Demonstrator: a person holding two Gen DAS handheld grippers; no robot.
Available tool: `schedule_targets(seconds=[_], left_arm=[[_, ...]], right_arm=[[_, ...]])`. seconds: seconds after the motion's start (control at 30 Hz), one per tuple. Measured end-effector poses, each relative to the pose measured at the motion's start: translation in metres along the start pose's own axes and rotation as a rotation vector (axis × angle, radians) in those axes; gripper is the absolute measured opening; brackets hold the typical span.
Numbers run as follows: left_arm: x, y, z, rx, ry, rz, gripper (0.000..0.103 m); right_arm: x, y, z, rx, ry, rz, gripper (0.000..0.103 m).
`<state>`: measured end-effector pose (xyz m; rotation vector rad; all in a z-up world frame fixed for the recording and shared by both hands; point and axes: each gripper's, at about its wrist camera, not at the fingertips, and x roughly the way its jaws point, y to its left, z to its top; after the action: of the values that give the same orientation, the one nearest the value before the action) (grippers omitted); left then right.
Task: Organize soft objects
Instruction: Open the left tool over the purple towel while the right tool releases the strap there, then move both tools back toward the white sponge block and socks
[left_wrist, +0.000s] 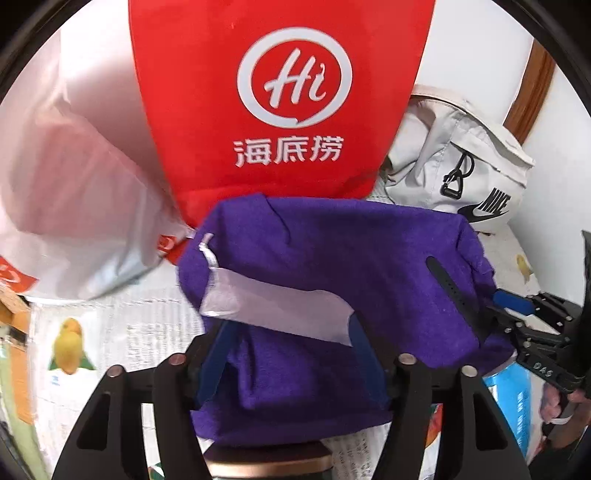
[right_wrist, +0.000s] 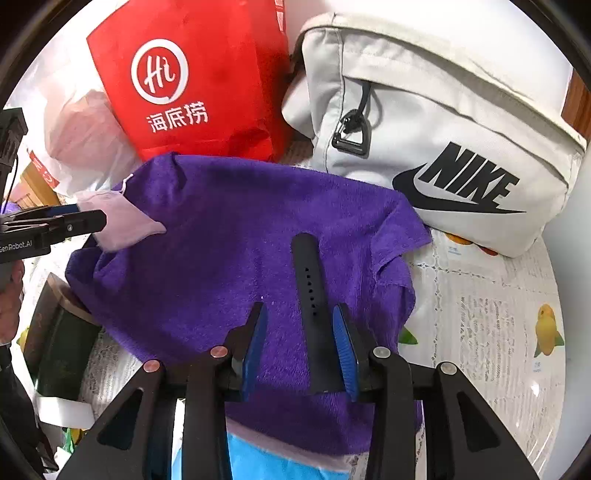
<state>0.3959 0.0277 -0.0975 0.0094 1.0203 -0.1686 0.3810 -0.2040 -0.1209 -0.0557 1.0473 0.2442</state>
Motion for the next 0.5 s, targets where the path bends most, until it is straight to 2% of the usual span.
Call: schedule_targets(seconds=[0.07,0.5], left_arm=[[-0.008,0.001,-0.002,0.009,-0.011,0.018,0.066],[-0.053,0.002,-0.037,-0.027,-0.026,0.017,0.067]], right_arm=[[-0.006,0.001,-0.002,0.000,-0.005,0.005,0.037],[-0.050,0.017,-0.021,0.000,-0.051,0.019,0.038]])
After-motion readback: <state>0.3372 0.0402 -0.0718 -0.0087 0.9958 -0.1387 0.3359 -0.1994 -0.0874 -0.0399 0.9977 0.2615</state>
